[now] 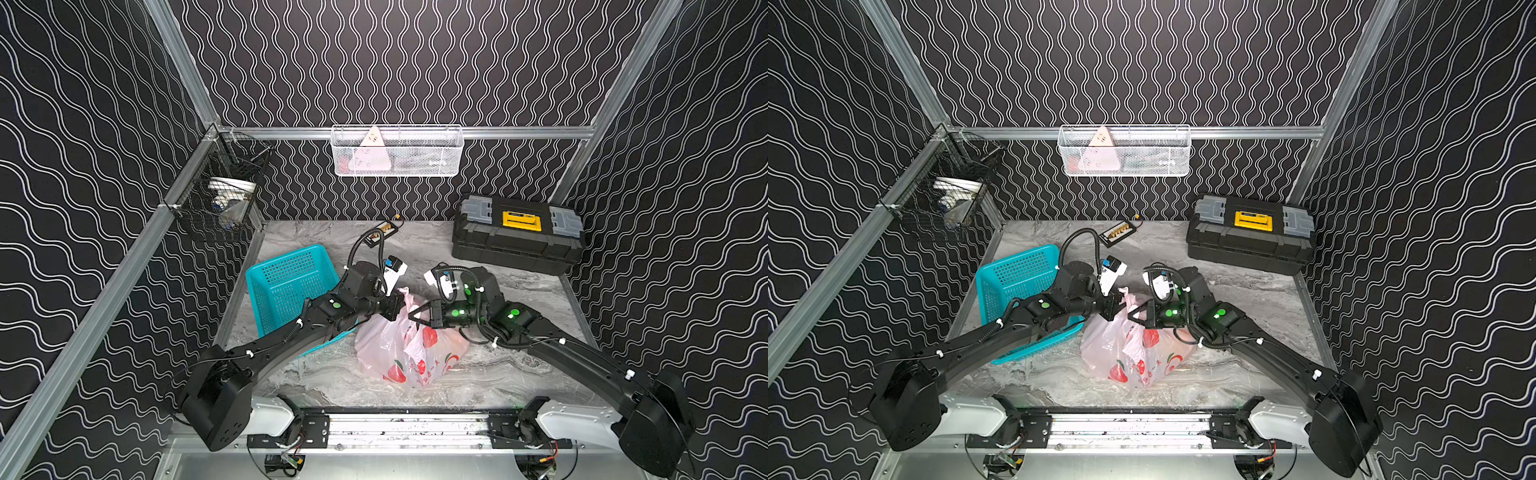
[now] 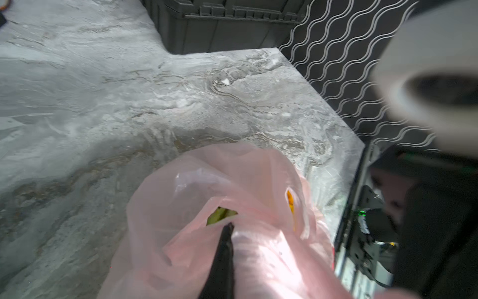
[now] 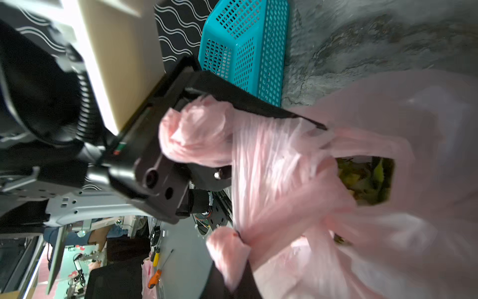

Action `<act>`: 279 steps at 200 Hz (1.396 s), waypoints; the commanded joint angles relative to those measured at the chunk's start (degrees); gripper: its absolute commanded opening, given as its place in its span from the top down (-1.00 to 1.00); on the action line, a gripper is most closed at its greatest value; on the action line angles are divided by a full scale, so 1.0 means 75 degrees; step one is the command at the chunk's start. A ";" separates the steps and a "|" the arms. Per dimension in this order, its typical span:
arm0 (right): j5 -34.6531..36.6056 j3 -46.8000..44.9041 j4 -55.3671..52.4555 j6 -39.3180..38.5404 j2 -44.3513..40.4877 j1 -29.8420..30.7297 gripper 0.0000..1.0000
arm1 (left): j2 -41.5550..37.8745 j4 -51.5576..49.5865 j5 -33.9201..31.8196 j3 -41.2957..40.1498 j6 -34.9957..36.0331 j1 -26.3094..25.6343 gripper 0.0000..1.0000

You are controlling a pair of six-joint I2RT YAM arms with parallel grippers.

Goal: Place the pineapple into a plastic bag & tie a knot
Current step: Cross the plastic bag at the center of the board.

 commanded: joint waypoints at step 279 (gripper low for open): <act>0.0257 -0.0301 0.0014 -0.0659 0.0431 0.0097 1.00 | 0.1003 -0.0762 0.1416 0.0776 -0.0544 -0.0581 0.47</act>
